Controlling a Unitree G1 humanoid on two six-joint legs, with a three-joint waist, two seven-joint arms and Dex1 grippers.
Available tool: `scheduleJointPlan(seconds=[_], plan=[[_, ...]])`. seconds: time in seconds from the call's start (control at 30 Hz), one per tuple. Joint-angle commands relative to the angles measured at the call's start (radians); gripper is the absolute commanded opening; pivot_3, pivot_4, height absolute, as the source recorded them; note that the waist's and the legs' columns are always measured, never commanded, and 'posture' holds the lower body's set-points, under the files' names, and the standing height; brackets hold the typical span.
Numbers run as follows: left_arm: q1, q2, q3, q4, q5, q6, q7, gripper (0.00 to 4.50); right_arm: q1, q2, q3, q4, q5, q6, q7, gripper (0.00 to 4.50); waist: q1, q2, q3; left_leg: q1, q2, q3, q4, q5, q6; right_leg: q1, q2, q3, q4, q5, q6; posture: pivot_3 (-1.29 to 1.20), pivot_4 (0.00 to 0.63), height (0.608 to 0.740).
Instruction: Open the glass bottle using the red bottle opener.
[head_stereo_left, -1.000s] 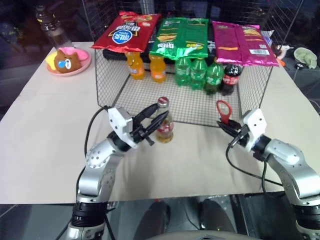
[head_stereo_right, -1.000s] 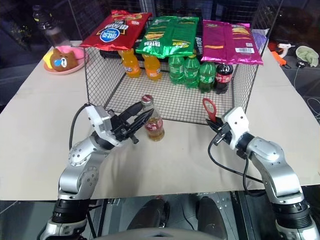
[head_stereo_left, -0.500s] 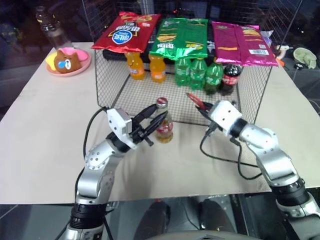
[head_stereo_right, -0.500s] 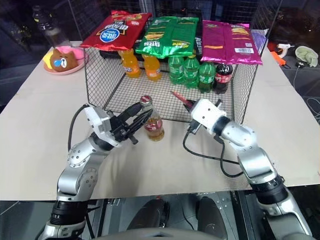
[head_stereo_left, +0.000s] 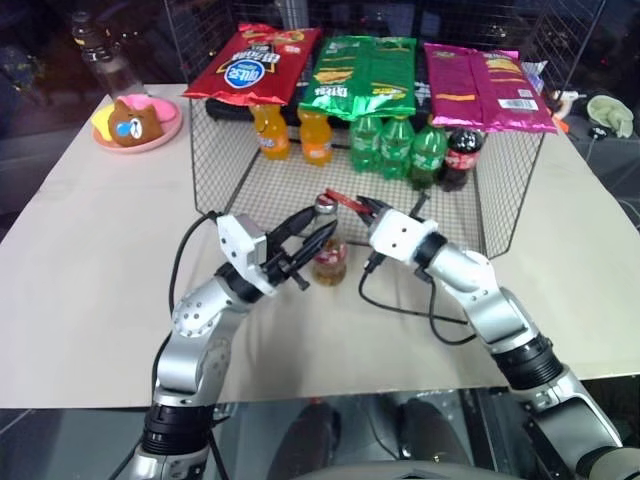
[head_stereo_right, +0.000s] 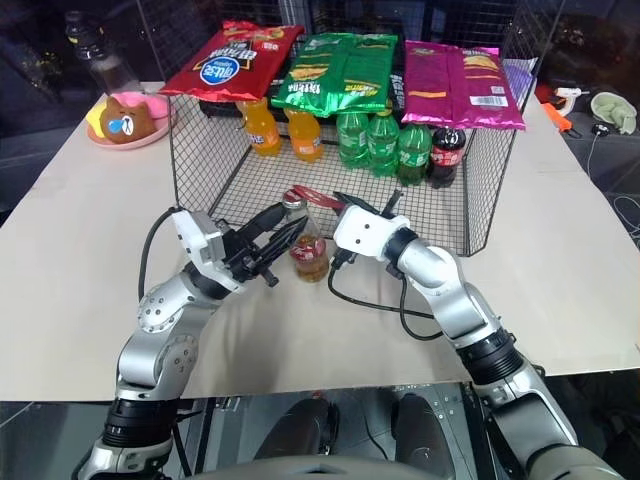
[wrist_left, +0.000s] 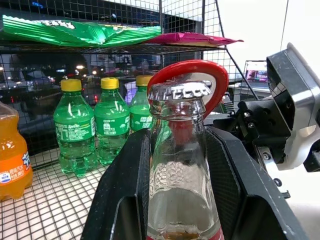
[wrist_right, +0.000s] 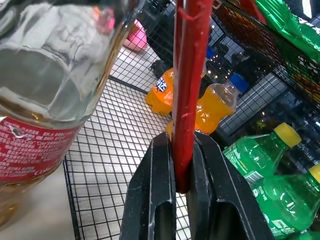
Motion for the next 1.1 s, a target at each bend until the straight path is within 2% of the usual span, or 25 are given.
scheduleJointPlan(seconds=[0.03,0.47,0.87,1.1], plan=[[0.012,0.004,-0.017,0.014,0.02,0.018,0.005,1.13,-0.009,-0.008,0.031,-0.016,-0.036,-0.055,0.022,0.0,0.0,0.0,0.0,0.0,0.0,0.0,0.0,0.0,0.0,0.0,0.0,0.0,0.0,0.0,0.0,0.0,0.15,0.74],[0.002,-0.004,-0.02,0.025,0.017,0.022,0.008,1.13,-0.041,0.067,0.094,0.108,-0.122,-0.144,-0.007,0.0,0.0,0.002,-0.003,0.001,0.0,0.0,0.0,0.0,0.0,0.001,0.0,0.0,0.0,0.0,0.0,0.0,0.15,0.74],[0.0,-0.001,-0.013,0.029,0.017,0.024,0.007,1.13,-0.016,0.051,0.114,0.14,-0.119,-0.284,0.01,0.0,0.0,0.005,-0.005,0.002,0.0,0.0,0.0,0.0,0.0,0.002,0.0,0.0,0.0,0.0,0.0,0.0,0.15,0.74],[-0.002,-0.001,-0.012,0.035,0.018,0.023,0.005,1.13,-0.046,0.014,0.119,0.164,-0.212,-0.312,-0.011,0.0,0.0,0.006,-0.006,0.003,0.0,0.0,0.0,0.0,0.0,0.002,0.0,0.0,0.0,0.0,0.0,0.0,0.15,0.74]])
